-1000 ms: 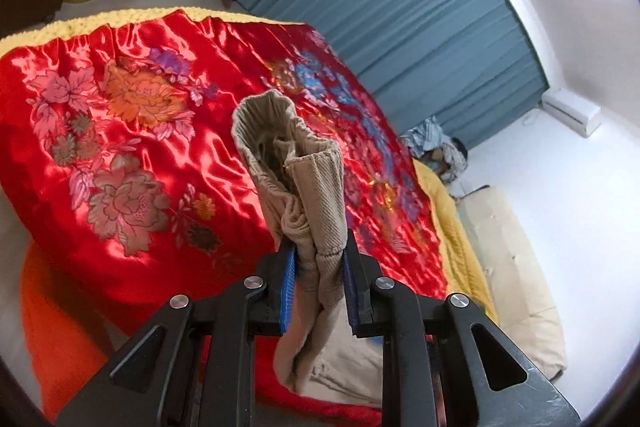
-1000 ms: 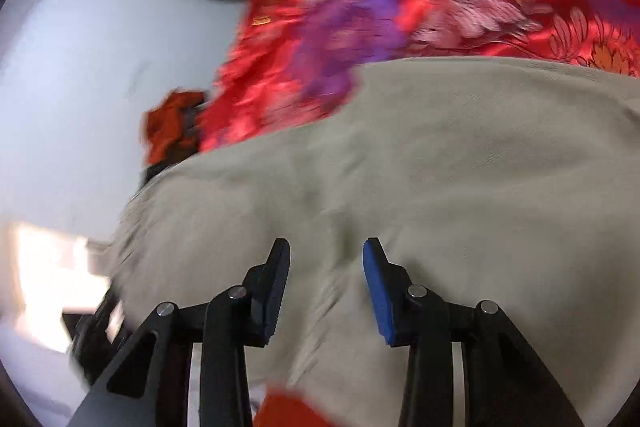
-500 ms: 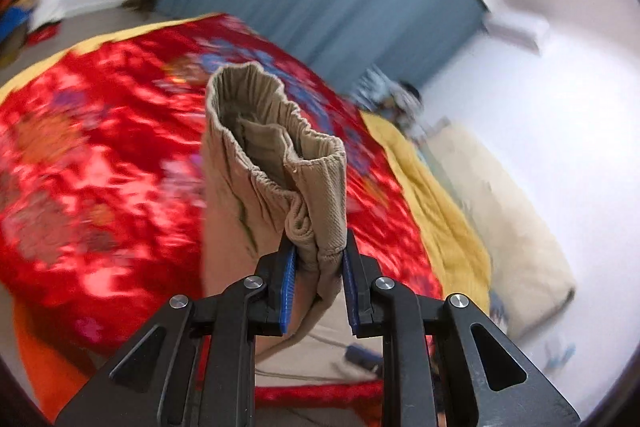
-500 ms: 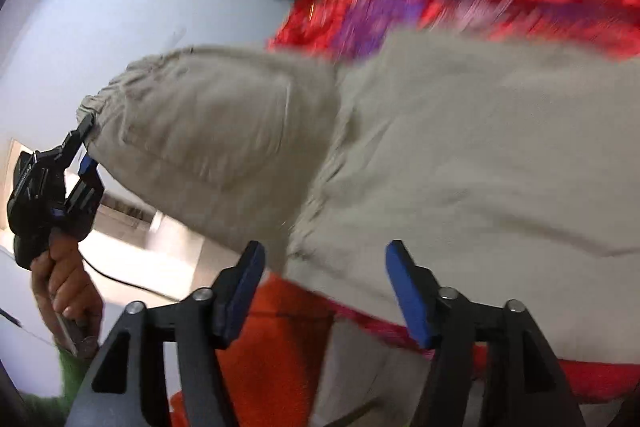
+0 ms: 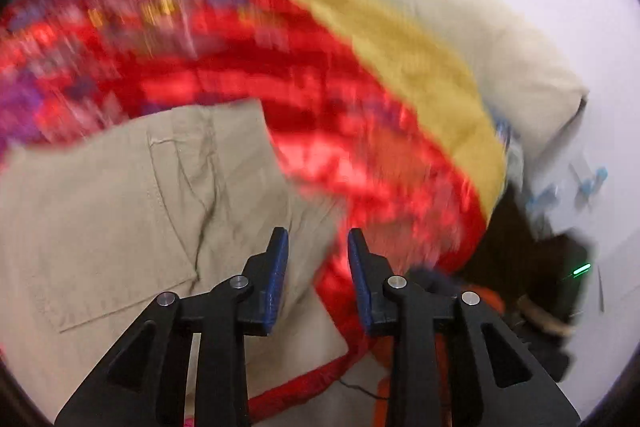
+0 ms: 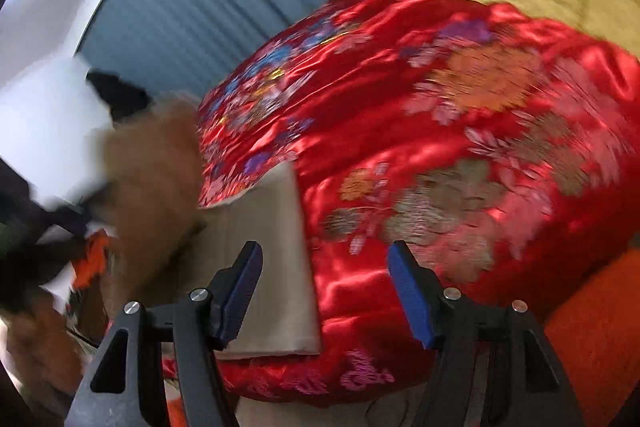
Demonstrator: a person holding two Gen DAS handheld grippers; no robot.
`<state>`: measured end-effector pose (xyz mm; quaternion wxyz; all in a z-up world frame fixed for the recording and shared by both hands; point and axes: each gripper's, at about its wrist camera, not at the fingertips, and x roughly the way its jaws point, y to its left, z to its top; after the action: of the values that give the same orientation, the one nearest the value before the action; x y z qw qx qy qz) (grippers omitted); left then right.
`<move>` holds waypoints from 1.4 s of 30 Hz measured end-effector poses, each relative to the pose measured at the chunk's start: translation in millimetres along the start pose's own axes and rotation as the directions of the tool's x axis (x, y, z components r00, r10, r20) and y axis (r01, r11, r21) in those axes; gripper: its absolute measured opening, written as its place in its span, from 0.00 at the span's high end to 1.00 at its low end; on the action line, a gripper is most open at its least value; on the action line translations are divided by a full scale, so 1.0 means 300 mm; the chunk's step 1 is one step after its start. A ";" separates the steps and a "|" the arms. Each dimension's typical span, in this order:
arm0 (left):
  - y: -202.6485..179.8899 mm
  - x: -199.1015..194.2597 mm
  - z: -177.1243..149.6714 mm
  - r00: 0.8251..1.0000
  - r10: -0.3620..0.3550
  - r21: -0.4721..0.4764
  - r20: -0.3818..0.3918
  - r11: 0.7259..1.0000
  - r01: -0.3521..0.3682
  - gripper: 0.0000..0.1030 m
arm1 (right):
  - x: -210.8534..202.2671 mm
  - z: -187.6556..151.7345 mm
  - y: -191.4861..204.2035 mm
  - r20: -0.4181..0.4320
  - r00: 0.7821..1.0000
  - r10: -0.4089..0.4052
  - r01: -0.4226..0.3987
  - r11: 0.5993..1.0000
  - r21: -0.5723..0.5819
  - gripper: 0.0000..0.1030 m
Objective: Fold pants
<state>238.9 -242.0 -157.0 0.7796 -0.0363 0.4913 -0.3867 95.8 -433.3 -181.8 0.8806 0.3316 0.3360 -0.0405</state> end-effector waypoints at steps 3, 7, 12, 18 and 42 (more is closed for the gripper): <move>0.004 -0.047 -0.028 0.999 -0.027 -0.052 -0.019 0.998 0.026 0.68 | -0.020 0.005 -0.025 0.027 0.999 -0.018 0.018 1.000 0.010 0.37; 0.054 -0.288 -0.061 0.992 0.010 -0.026 0.126 1.000 -0.006 0.28 | -0.037 0.014 -0.041 0.029 0.999 0.015 -0.016 0.999 0.034 0.37; 0.235 -0.512 -0.146 0.945 0.227 -0.089 0.234 0.973 -0.212 0.27 | 0.050 0.014 0.034 -0.055 0.993 0.104 -0.107 0.994 -0.037 0.36; 0.376 -0.482 -0.249 0.927 0.320 -0.179 0.194 0.941 -0.287 0.28 | 0.200 0.034 0.265 -0.327 0.943 0.064 -0.195 0.901 -0.387 0.37; 0.344 -0.268 -0.288 0.925 0.373 -0.054 0.070 0.928 -0.370 0.31 | 0.345 0.261 0.171 -0.438 0.899 -0.008 -0.178 0.907 -0.382 0.52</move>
<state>211.4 -90.6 -187.3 0.8565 0.0266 0.4658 -0.2207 234.9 -425.7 -173.9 0.8355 0.1533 0.5073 0.1450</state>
